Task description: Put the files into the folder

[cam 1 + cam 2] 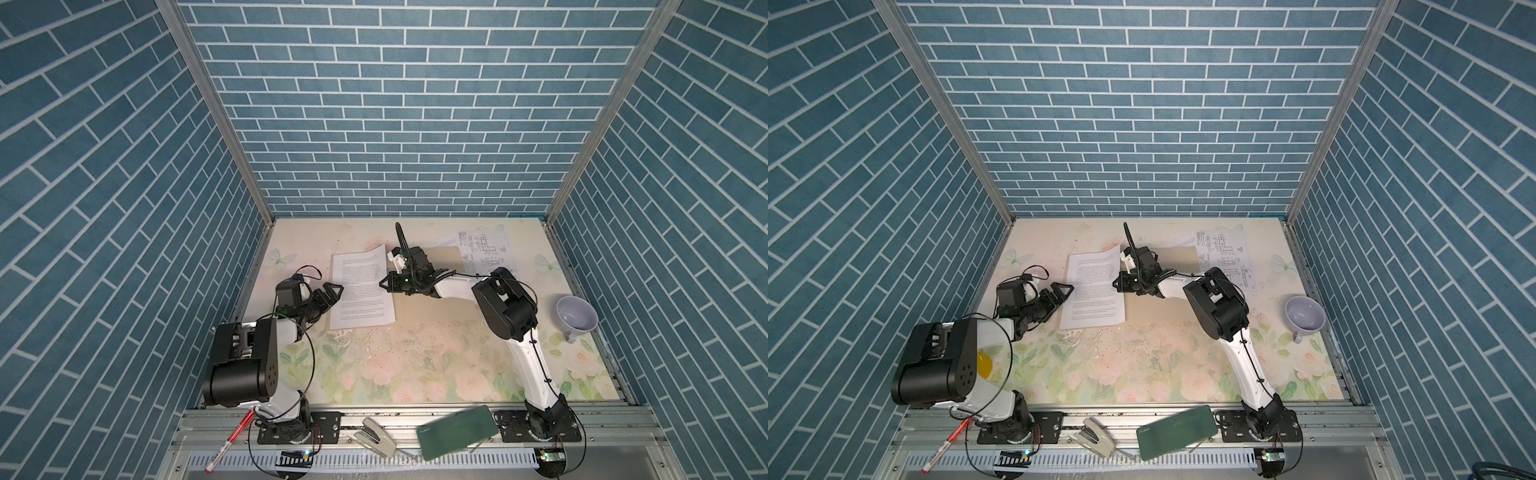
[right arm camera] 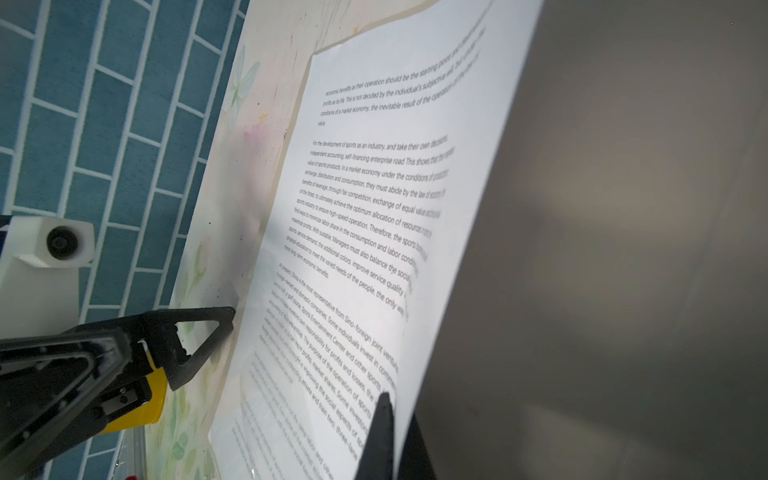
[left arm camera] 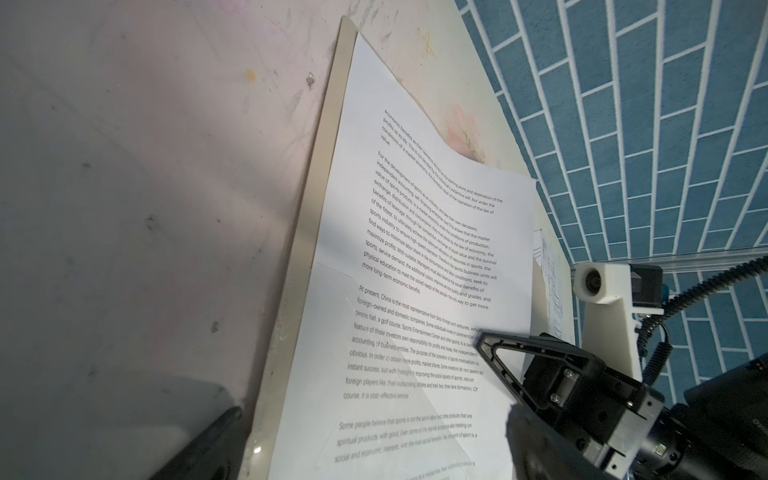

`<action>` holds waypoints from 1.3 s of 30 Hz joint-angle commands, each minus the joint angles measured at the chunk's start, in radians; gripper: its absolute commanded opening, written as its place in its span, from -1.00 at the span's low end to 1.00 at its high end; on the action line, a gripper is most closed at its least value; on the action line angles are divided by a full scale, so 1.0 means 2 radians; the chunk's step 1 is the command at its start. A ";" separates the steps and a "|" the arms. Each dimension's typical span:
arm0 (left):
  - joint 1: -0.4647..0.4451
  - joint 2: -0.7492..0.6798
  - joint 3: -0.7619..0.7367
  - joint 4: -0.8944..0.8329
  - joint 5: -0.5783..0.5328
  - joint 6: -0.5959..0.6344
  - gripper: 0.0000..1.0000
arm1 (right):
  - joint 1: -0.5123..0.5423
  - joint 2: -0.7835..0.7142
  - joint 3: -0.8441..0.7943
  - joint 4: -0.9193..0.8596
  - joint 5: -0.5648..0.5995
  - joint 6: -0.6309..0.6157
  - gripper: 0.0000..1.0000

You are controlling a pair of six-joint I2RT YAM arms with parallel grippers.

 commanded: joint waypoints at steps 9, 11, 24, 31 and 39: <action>0.000 0.006 -0.020 -0.084 -0.015 -0.004 0.99 | 0.003 -0.038 -0.004 -0.033 0.053 -0.006 -0.48; 0.000 -0.005 -0.018 -0.096 -0.021 -0.002 0.99 | 0.003 -0.048 -0.006 -0.044 0.076 -0.014 -0.36; -0.005 -0.095 0.017 -0.214 -0.069 0.034 0.99 | -0.001 -0.114 -0.028 -0.059 0.136 -0.043 -0.27; -0.042 -0.107 0.050 -0.246 -0.097 0.045 0.98 | -0.017 -0.146 -0.069 -0.069 0.173 -0.040 -0.16; -0.136 -0.048 0.114 -0.225 -0.126 0.038 0.79 | -0.039 -0.188 -0.145 -0.031 0.186 -0.008 0.02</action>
